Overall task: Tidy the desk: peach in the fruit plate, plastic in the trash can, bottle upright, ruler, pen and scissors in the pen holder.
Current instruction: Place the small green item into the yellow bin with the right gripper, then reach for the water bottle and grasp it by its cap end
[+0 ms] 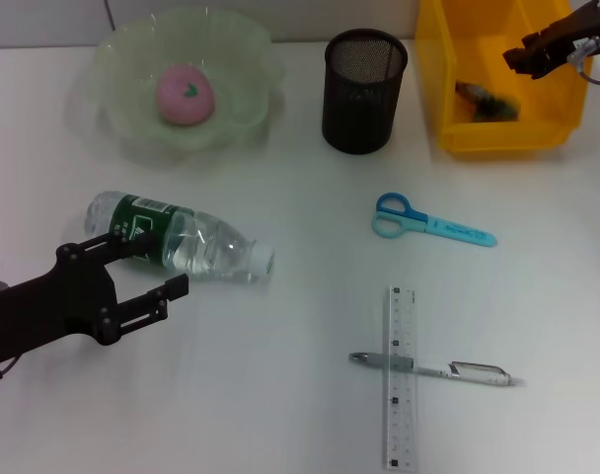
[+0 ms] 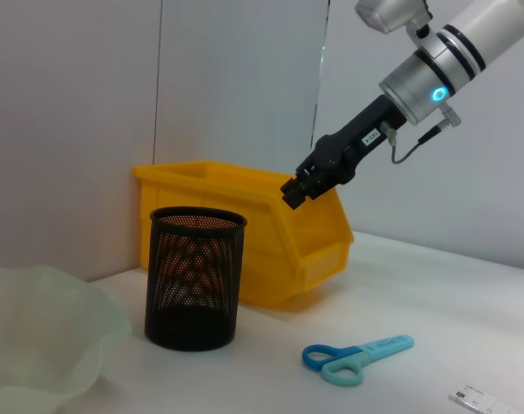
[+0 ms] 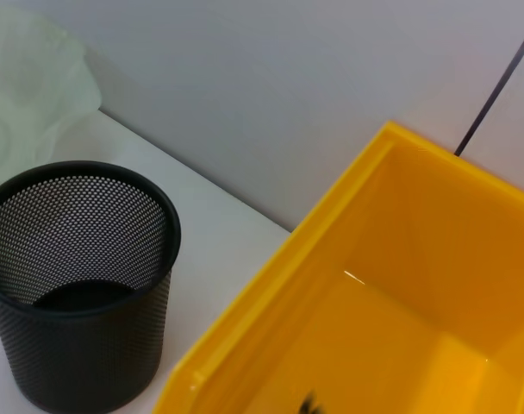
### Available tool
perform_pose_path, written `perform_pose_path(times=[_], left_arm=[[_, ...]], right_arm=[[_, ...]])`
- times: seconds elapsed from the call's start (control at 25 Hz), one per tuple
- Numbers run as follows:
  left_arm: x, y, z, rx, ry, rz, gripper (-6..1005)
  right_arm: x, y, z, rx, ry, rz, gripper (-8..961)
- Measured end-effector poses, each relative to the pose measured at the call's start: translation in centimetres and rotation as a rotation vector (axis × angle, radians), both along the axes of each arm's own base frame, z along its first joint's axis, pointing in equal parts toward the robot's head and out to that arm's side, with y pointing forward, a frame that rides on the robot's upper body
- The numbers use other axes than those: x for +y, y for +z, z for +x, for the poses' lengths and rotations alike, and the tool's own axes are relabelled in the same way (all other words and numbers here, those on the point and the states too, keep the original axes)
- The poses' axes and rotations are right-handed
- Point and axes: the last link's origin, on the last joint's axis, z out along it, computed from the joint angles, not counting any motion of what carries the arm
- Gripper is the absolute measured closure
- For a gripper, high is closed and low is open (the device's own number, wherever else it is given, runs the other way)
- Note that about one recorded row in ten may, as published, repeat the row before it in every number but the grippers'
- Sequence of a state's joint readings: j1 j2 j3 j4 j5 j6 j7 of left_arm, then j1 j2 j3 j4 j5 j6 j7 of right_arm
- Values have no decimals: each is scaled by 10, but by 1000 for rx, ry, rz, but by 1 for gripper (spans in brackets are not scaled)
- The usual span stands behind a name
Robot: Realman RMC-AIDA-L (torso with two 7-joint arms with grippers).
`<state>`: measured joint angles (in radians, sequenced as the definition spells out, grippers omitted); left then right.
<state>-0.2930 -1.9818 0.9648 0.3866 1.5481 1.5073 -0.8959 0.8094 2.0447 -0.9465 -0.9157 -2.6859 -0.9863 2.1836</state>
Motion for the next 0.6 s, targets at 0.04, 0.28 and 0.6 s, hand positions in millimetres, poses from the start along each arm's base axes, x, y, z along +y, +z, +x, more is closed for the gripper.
perform_pose_path(times=[0.04,0.28,0.6], left_arm=[[0,0,0,0,0,0,311],[0,0,0,-1,0,0,311],[0,0,0,-1,-1,0,311]], right_arm=[[0,0,0,2,-2,1,759],[0,0,0,-14,-6,4,526],[0,-1,-1,-15,-7,4,331]])
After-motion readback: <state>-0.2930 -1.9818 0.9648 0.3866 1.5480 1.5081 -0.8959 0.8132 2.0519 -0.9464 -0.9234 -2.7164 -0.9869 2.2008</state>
